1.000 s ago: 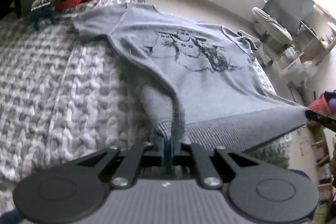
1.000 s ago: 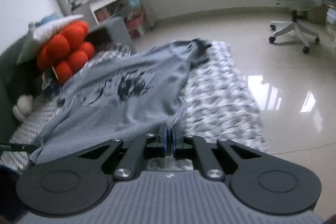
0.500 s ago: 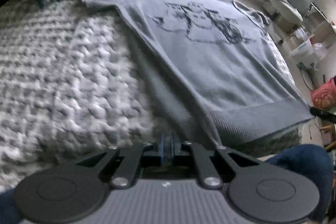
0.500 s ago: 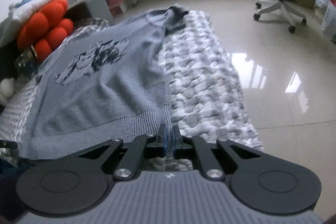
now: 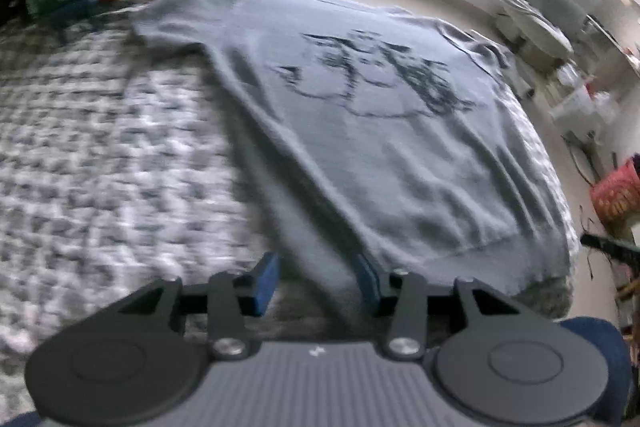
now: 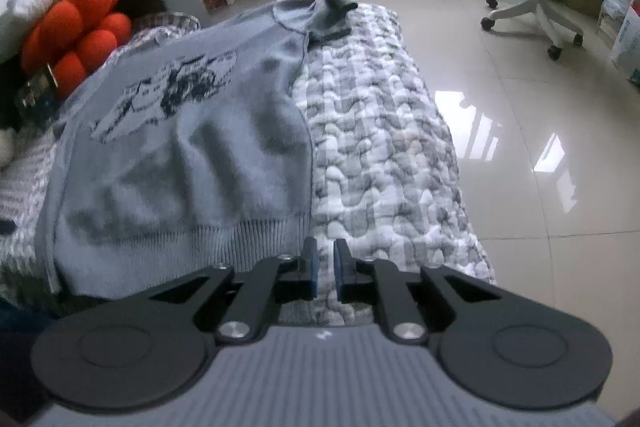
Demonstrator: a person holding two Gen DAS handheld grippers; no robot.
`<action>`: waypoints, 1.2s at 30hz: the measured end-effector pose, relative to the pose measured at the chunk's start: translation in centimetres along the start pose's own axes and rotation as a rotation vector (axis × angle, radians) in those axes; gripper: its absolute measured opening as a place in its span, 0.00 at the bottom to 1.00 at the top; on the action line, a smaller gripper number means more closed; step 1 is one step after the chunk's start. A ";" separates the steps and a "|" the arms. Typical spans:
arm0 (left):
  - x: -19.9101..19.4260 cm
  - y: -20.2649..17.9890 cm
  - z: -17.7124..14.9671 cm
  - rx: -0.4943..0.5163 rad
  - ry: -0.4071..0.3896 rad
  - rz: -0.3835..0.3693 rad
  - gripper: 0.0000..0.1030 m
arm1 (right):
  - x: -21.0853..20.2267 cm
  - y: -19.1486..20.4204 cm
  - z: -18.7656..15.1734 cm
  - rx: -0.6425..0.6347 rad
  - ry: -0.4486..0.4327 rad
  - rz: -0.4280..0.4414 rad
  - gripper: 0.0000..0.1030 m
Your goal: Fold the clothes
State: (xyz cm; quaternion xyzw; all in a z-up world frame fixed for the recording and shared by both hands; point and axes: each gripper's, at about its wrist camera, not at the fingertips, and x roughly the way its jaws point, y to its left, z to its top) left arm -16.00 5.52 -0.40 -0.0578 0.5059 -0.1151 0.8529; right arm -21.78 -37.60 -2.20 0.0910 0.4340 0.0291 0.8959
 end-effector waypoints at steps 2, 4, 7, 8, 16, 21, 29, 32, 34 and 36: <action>0.9 -0.7 0.0 0.011 0.003 0.017 0.48 | 0.1 0.1 0.5 0.001 -0.012 0.004 0.13; 1.7 -1.5 -0.1 0.021 0.005 0.034 0.48 | 0.5 0.4 0.9 0.006 -0.017 0.026 0.13; 3.0 -2.6 -0.2 0.038 0.009 0.059 0.36 | 1.7 1.1 1.2 0.009 -0.013 0.041 0.13; 3.5 -2.9 -0.2 0.043 0.010 0.067 0.09 | 2.1 1.3 1.3 0.009 -0.011 0.041 0.13; -0.2 -0.3 -1.0 0.003 -0.031 0.087 0.03 | 3.9 3.0 -0.2 -0.061 0.011 0.001 0.09; -2.0 2.1 -1.4 -0.037 -0.045 0.117 0.03 | 3.3 3.5 -0.6 -0.083 0.003 -0.031 0.01; 0.4 2.6 -2.2 -0.017 0.082 0.092 0.08 | 2.5 3.9 -1.0 -0.081 -0.002 -0.034 0.00; -0.2 3.0 -1.9 -0.033 0.060 0.092 0.14 | 1.7 3.8 -1.1 -0.087 -0.007 -0.044 0.00; -1.1 3.4 -1.4 -0.041 0.022 0.102 0.17 | 1.2 3.5 -1.1 -0.079 -0.016 -0.049 0.00; -1.8 3.6 -0.6 -0.041 -0.018 0.124 0.23 | 0.9 3.1 -1.0 -0.064 -0.020 -0.050 0.00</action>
